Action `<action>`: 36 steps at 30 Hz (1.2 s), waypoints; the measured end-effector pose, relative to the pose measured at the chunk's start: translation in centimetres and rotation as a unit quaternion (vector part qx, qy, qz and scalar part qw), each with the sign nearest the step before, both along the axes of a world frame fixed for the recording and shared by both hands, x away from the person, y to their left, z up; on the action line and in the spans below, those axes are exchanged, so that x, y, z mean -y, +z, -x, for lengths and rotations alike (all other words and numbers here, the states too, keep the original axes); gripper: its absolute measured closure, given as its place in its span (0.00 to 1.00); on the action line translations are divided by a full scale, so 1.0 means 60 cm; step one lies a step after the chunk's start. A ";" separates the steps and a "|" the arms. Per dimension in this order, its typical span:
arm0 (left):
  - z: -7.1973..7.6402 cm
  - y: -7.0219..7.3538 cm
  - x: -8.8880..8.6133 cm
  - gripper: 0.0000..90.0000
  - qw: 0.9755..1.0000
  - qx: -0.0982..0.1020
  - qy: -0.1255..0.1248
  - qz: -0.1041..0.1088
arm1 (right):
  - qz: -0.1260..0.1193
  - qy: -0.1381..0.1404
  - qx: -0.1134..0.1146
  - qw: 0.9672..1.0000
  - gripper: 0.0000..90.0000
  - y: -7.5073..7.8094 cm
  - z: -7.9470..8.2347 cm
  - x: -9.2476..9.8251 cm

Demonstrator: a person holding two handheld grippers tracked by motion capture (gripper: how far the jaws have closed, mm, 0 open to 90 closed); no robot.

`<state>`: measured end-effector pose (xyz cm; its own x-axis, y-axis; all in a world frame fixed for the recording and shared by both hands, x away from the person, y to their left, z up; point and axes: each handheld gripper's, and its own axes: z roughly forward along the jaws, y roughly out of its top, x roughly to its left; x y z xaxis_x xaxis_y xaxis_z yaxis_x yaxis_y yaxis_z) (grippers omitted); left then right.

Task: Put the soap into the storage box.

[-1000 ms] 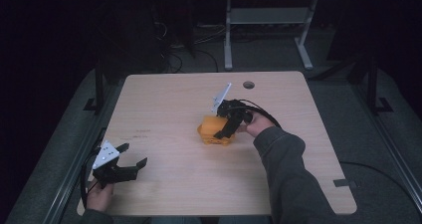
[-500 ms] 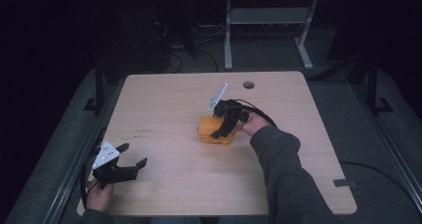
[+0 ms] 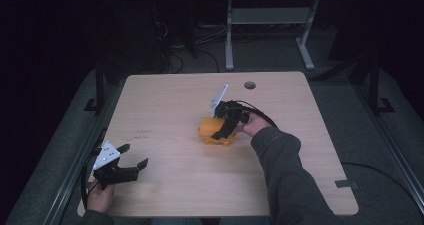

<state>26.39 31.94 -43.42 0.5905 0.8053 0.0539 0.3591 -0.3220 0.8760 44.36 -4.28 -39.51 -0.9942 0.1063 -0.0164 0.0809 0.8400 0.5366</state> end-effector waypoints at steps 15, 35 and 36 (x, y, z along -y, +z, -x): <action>0.000 0.000 0.001 0.16 1.000 0.000 -0.001 0.003 | 0.000 -0.025 -0.022 0.999 0.16 -0.003 -0.003 0.004; -0.002 -0.001 0.002 0.16 1.000 -0.002 -0.004 -0.003 | -0.013 -0.038 -0.005 0.999 0.16 0.021 0.006 0.027; -0.001 -0.001 0.002 0.16 1.000 -0.002 -0.004 -0.004 | -0.013 -0.038 -0.005 0.999 0.16 0.021 0.006 0.027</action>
